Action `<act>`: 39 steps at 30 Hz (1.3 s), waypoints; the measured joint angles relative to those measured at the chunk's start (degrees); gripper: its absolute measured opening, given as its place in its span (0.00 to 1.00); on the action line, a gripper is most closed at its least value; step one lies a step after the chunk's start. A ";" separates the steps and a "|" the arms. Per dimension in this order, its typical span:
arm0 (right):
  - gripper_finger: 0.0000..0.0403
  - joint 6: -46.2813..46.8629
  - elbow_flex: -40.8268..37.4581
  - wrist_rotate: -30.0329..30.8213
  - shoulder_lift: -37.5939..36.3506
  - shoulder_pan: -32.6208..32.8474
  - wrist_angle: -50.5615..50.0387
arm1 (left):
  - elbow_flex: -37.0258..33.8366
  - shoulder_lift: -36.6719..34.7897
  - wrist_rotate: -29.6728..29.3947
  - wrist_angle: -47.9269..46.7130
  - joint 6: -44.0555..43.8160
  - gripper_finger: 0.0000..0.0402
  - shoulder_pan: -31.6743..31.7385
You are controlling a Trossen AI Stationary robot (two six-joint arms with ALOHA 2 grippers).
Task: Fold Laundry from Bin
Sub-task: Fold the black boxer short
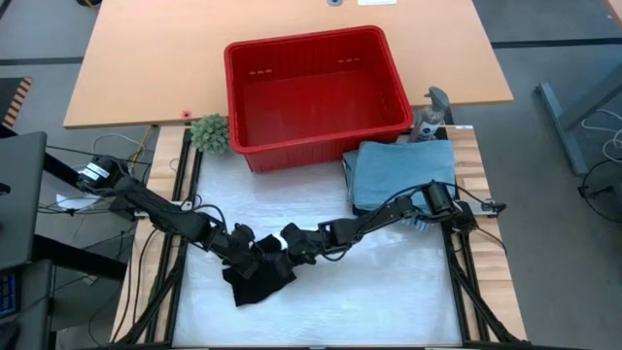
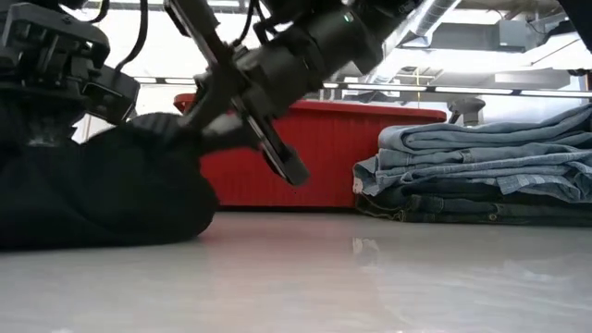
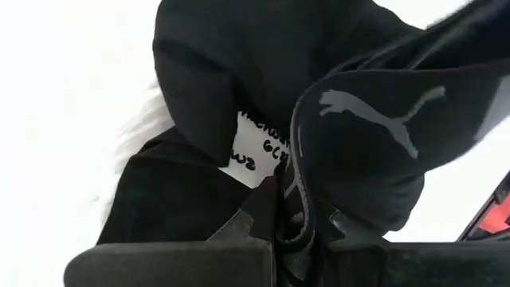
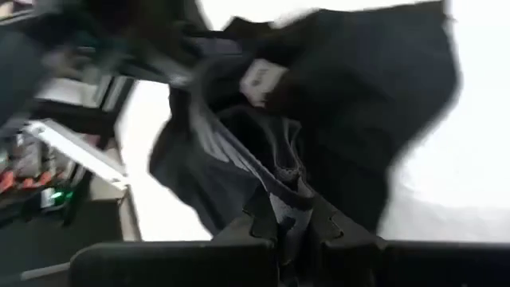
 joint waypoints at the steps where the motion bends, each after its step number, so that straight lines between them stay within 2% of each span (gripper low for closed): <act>1: 0.09 -0.76 0.56 -0.38 0.00 -0.06 -0.08 | 0.55 0.00 0.00 -0.98 0.11 0.01 0.00; 10: 0.09 -5.71 5.46 -0.73 0.00 -1.14 -8.61 | 7.50 -0.07 -0.13 -13.79 0.04 0.00 -1.53; 16: 0.09 -9.76 6.72 -0.71 0.00 -2.08 -8.52 | 11.95 -0.11 -1.89 -20.73 -0.65 0.00 -2.88; 22: 0.09 -14.76 6.90 -0.93 0.00 -3.11 -7.88 | 12.40 -0.11 -5.50 -21.69 -4.53 0.00 -4.70; 39: 0.09 -23.30 6.92 -7.39 0.15 -7.41 -2.36 | 12.40 -0.11 -14.72 -25.93 -20.06 0.00 -13.20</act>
